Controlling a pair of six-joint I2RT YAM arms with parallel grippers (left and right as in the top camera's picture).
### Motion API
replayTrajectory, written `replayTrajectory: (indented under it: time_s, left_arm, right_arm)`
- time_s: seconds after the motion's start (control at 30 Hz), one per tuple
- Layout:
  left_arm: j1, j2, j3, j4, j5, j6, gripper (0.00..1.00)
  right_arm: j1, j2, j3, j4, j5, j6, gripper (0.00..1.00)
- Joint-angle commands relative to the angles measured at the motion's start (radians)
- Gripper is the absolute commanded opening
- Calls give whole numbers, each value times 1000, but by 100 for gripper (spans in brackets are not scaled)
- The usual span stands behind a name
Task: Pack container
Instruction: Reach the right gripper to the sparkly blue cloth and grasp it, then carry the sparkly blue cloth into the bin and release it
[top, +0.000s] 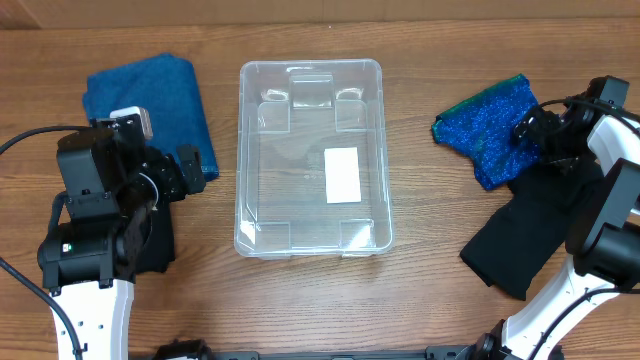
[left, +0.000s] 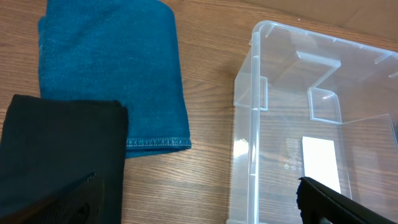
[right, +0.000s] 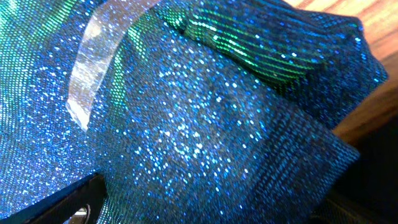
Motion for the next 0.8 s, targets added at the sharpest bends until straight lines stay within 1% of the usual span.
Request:
replayTrajectory:
  time_s: [0.0,0.03,0.07,0.1,0.17,0.2,0.3,0.37,0.43,0.57,0.6,0.63,0.73,0.77]
  left_arm:
    - [0,1,28,7,-6,-4,100]
    - [0,1,28,7,-6,-3,100]
    - [0,1,28,7,-6,-3,100]
    - [0,1,28,6,-6,-3,100]
    - [0,1,28,7,-7,-3,100]
    - [0,1,28,7,-7,-3,100]
    - [0,1,28,7,-7,-3,100]
    - [0,1,28,7,-9,-3,100]
    - [0,1,28,7,-11,-3,100]
    - [0,1,28,7,-11,-3,100]
    - [0,1,28,7,-15,-3,100]
    - [0,2,28,7,-16,-3,100]
    - [0,2,28,7,-16,-2,100]
    - [0,2,28,7,-16,-2,100]
  right_arm:
    - [18,61,2,8,-84,-18,96]
    - [25,61,2,12,-103,-18,84]
    - [32,61,2,15,-116,-18,63]
    - [42,61,2,20,-142,-17,30]
    - [45,61,6,23,-187,-17,15]
    - [45,60,12,23,-214,-17,4]
    - [45,31,45,8,-321,-23,4]
    - [45,-18,83,-13,-400,-45,4]
    - [53,-123,146,-59,-469,-50,4]
    - [115,-314,234,-153,-492,-91,4]
    - [137,-351,251,-174,-492,-101,4]
    - [196,-418,282,-215,-492,-101,4]
    - [327,-505,296,-235,-491,-124,4]
    - [404,-532,296,-237,-491,-124,4]
